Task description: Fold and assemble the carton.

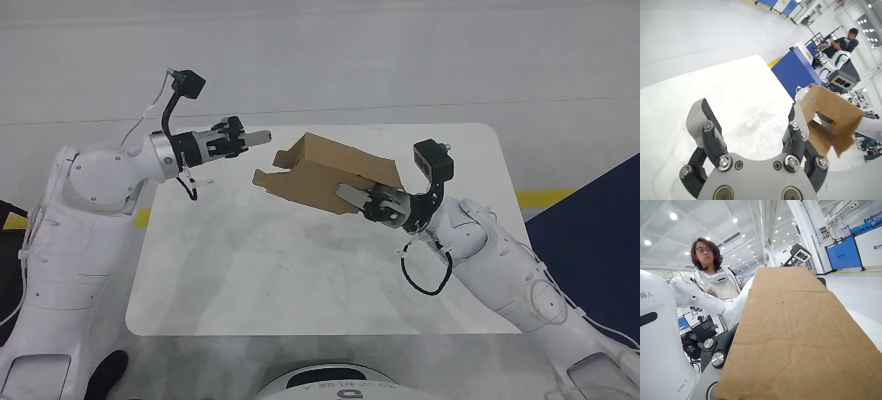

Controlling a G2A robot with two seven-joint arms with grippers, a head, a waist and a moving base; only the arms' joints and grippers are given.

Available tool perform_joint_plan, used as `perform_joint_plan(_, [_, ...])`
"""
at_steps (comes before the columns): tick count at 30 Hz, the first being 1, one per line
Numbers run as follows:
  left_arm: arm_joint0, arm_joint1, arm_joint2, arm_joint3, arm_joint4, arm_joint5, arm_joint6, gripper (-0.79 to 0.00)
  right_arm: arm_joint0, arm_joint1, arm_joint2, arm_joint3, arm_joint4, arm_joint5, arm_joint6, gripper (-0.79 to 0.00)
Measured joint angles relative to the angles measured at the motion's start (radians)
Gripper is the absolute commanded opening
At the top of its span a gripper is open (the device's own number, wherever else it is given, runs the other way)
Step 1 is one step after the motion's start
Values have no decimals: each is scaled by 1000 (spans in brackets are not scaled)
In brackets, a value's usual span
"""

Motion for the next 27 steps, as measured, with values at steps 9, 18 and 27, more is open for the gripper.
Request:
perform_joint_plan(9, [-21,-2,44,5,-51,-75,-97,0,-13,-15,2,20,5,-7,6,-785])
perform_joint_plan(18, [-8,-5,98,-23,-18,-87,-101,0,-22,-33,-3,15,-19,2,15,-785])
perform_joint_plan(27, [13,2,73,-47,-41,-97,-107,0,-59,-38,30,5,-29,-9,7,-785])
